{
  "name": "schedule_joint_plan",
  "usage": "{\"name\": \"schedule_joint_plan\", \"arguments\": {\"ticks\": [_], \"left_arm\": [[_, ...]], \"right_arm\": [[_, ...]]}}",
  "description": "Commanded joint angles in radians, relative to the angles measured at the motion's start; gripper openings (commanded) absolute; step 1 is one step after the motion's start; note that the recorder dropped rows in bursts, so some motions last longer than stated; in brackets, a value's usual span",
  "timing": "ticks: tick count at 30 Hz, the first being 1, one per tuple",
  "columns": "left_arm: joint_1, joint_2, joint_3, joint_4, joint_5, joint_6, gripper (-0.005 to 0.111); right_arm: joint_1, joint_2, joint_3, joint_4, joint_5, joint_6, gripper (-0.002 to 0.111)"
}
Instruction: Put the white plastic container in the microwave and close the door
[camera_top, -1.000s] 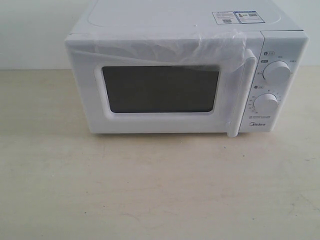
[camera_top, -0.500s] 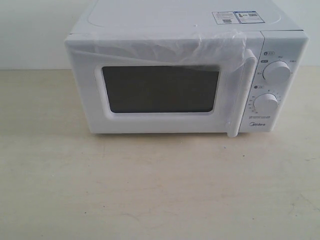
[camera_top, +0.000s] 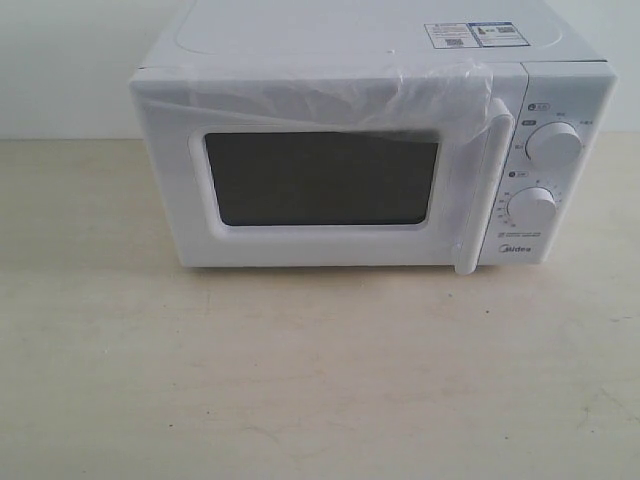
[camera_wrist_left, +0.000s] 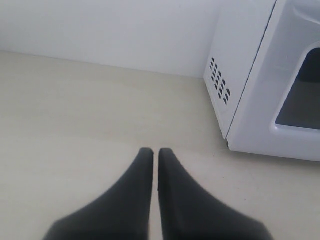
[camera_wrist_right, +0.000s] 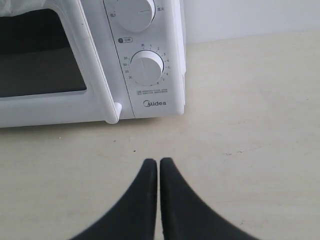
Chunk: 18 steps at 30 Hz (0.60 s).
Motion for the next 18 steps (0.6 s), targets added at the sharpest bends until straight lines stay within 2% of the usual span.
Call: {"name": "schedule_joint_plan", "arguments": {"ticks": [1,18], "left_arm": [[0.004,-0.003,0.004,-0.004,-0.008,-0.008,0.004],[0.004,-0.003,0.004,-0.004,-0.008,-0.008,0.004]], "right_arm": [[-0.001,-0.005,0.0,-0.005,-0.009,-0.003,0.0],[-0.001,-0.005,0.0,-0.005,-0.011,-0.003,0.0]]}}
